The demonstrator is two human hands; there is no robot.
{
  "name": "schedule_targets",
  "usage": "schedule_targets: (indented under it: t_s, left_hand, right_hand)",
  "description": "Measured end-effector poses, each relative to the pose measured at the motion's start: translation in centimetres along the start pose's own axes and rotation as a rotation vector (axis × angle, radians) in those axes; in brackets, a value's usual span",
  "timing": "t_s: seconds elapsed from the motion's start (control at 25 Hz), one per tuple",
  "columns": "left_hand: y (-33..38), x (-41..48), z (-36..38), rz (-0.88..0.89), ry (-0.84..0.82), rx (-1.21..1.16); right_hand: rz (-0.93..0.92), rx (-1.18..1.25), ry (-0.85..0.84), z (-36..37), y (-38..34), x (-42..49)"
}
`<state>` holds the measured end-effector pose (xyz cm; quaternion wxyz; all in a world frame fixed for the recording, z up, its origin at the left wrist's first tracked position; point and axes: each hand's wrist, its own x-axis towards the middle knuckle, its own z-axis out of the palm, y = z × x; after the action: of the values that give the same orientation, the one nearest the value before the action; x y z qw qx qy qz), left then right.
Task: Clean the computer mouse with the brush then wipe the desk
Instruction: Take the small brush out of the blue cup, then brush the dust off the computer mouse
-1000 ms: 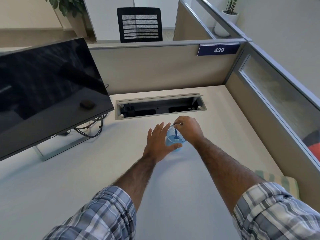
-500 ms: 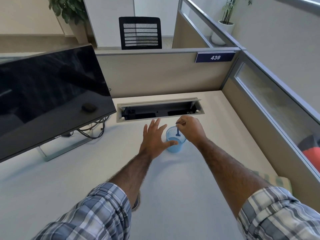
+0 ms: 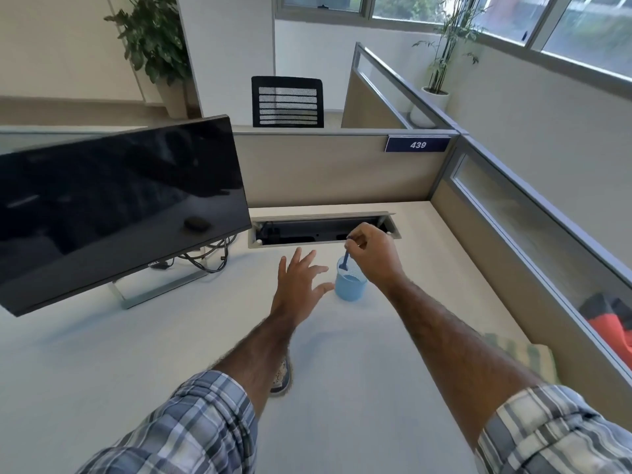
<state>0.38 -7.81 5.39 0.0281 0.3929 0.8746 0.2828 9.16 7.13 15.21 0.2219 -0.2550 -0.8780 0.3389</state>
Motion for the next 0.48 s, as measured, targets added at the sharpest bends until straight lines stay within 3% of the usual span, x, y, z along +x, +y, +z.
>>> schedule_targets:
  t_s: [0.48]
  left_hand:
    - [-1.5, -7.2, -5.2, -0.112, 0.103, -0.165]
  right_hand:
    - [-0.009, 0.166, -0.13, 4.0, -5.8, -7.3]
